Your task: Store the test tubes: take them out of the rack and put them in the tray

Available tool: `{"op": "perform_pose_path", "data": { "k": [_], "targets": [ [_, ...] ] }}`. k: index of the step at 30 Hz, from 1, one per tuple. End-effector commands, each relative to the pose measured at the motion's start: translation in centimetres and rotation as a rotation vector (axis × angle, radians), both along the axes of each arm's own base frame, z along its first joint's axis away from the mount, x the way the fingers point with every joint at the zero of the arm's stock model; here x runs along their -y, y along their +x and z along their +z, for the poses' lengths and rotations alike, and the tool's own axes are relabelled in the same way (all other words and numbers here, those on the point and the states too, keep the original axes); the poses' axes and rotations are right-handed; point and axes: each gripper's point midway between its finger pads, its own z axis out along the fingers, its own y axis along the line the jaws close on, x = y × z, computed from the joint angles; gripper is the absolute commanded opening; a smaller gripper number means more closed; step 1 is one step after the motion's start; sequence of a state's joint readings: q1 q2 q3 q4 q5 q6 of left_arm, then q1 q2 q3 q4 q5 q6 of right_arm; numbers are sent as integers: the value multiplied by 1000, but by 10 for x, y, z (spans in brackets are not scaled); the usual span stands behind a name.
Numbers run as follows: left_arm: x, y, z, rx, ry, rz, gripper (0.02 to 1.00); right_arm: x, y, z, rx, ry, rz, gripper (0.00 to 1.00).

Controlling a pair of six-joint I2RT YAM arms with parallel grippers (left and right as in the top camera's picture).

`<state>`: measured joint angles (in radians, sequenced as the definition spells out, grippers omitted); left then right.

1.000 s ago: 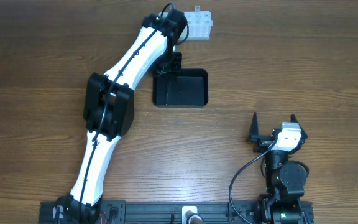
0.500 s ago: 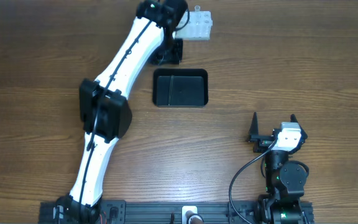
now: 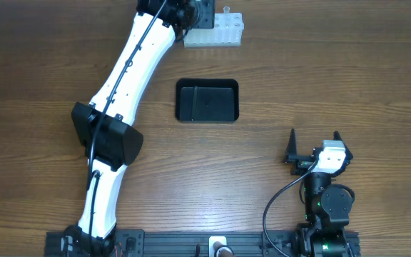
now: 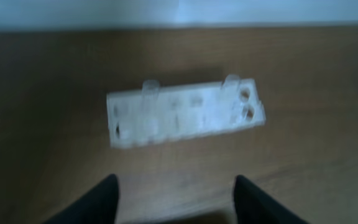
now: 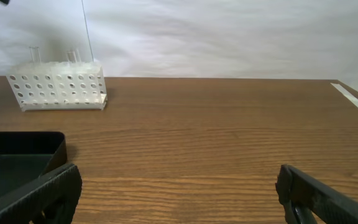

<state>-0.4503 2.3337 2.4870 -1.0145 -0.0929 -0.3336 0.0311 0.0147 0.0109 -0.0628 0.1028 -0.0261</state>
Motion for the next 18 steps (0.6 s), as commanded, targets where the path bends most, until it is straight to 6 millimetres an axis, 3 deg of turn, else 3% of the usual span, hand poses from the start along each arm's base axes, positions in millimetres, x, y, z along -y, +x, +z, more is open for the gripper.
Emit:
{"op": "perform_pose_path", "data": {
  "k": [1, 7, 13, 18],
  "targets": [
    [-15, 22, 2, 87, 86, 22, 693, 0, 0, -2, 0, 3, 2, 991],
    [-19, 48, -15, 135, 97, 38, 722, 0, 0, -2, 0, 3, 2, 993],
    [-25, 61, -41, 118, 105, 54, 752, 0, 0, -2, 0, 3, 2, 991],
    [-19, 71, -57, 124, 86, 44, 759, 0, 0, -1, 1, 3, 2, 993]
  ]
}}
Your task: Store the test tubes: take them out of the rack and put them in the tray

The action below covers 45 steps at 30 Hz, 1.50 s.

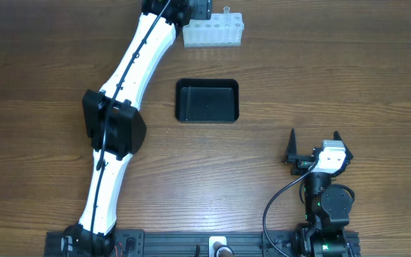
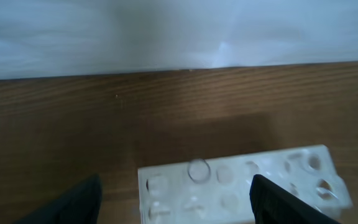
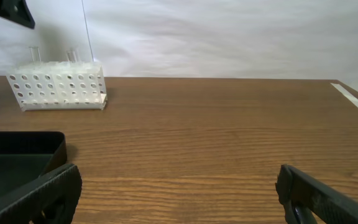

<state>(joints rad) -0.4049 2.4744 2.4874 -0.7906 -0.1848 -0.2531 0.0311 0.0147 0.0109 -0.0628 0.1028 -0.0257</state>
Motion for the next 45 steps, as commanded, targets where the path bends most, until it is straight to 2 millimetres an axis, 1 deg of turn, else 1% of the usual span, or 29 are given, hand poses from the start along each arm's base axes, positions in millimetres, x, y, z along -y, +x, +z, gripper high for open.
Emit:
{"op": "perform_pose_path", "data": {
  "k": [1, 4, 10, 14, 22, 25, 31, 42, 45],
  "targets": [
    [4, 10, -15, 9, 0, -13, 759, 0, 0, -2, 0, 2, 2, 991],
    [15, 14, -20, 24, -25, -38, 763, 0, 0, -1, 1, 2, 2, 991],
    [22, 18, -34, 24, -26, -45, 761, 0, 0, -1, 0, 2, 2, 991],
    [22, 20, -40, 22, -24, -44, 763, 0, 0, -1, 1, 2, 2, 993],
    [24, 24, -45, 34, -30, -44, 752, 0, 0, -2, 0, 2, 2, 993],
    [25, 24, -48, 27, -32, -45, 717, 0, 0, -1, 1, 2, 2, 991],
    [25, 24, -51, 24, -31, -45, 693, 0, 0, -1, 1, 2, 2, 993],
    [25, 24, -60, 10, -26, -45, 693, 0, 0, -2, 0, 2, 2, 991],
    [25, 24, -60, 11, -26, -44, 656, 0, 0, -2, 0, 2, 2, 991]
  ]
}}
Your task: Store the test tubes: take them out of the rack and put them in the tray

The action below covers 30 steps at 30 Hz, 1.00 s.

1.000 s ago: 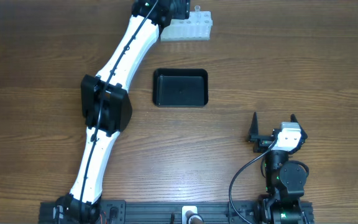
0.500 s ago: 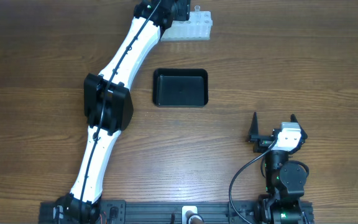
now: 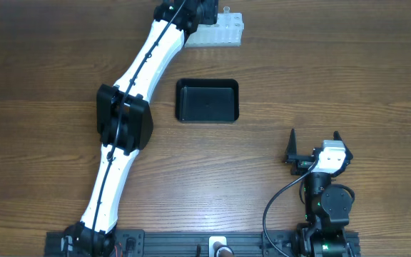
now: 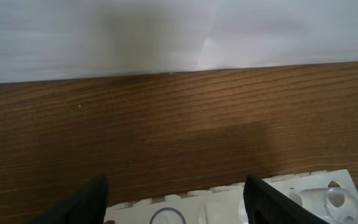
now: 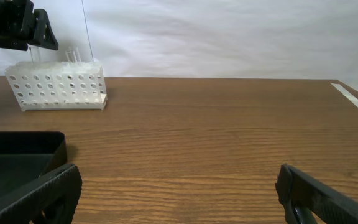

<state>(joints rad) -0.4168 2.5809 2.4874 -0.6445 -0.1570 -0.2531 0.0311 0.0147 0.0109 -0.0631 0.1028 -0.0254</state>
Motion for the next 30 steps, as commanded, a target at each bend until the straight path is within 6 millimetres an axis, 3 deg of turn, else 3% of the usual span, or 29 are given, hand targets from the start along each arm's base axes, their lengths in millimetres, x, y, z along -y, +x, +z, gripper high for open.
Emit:
{"op": "perform_pose_path", "data": {
  "k": [1, 13, 24, 30],
  "targets": [
    [1, 2, -17, -18, 9, -13, 645, 0, 0, -1, 0, 2, 2, 991],
    [1, 1, -25, -34, 15, -13, 562, 0, 0, -1, 0, 2, 2, 993],
    [1, 1, -25, -34, 15, -13, 261, 0, 0, -1, 0, 2, 2, 993],
    [1, 1, -24, -34, 14, -12, 191, 0, 0, -1, 0, 2, 2, 991]
  ]
}}
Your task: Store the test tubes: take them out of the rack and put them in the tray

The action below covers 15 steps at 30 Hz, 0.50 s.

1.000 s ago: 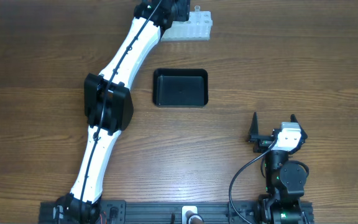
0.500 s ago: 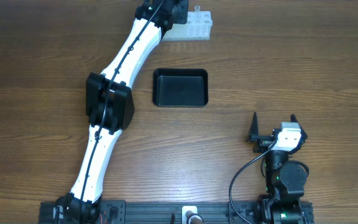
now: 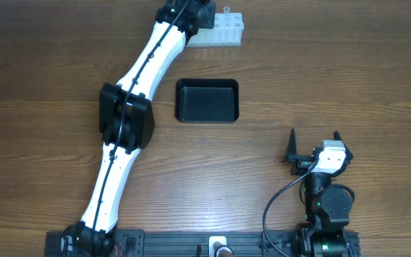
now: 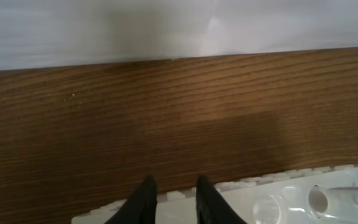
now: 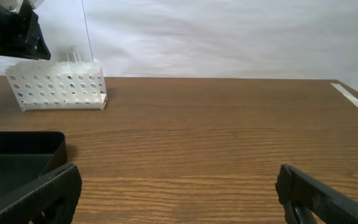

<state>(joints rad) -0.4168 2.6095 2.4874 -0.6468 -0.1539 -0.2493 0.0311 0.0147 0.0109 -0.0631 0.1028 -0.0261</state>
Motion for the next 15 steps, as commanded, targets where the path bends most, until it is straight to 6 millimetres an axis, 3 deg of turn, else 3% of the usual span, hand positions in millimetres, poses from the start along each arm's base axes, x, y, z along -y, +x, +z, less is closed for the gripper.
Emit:
{"op": "perform_pose_path", "data": {
  "k": [1, 15],
  "targets": [
    [1, 1, -5, -5, 1, -8, 187, 0, 0, -1, 1, 3, 2, 993],
    [1, 2, -1, 2, -4, -5, 123, 0, 0, -1, 1, 3, 2, 991]
  ]
}}
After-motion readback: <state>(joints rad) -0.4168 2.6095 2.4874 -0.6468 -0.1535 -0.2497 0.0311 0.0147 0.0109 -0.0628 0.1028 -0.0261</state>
